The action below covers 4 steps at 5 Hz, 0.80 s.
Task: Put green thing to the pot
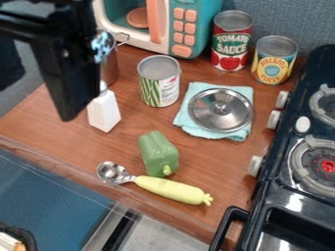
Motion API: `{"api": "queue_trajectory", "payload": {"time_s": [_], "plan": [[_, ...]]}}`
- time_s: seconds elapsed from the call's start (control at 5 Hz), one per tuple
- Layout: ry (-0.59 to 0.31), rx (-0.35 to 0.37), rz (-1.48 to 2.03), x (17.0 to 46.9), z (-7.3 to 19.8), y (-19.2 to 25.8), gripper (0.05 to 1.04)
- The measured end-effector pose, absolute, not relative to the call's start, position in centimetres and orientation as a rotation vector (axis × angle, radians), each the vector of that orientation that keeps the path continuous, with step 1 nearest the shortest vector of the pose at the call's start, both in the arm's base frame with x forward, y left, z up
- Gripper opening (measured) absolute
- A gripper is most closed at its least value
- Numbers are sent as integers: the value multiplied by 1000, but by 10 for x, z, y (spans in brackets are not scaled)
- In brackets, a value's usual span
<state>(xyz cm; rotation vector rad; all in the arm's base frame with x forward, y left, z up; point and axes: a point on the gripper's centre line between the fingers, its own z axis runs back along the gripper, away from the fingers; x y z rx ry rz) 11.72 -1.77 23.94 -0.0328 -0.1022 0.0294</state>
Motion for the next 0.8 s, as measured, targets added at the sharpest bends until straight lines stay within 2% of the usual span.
{"api": "queue_trajectory", "payload": {"time_s": [0.2,0.4,0.8], "plan": [[-113,-30,39,120,238,-20,1001],[-182,-33,85,160,230,-67,1001],[-314,6,202,218,212,-116,1001]]}}
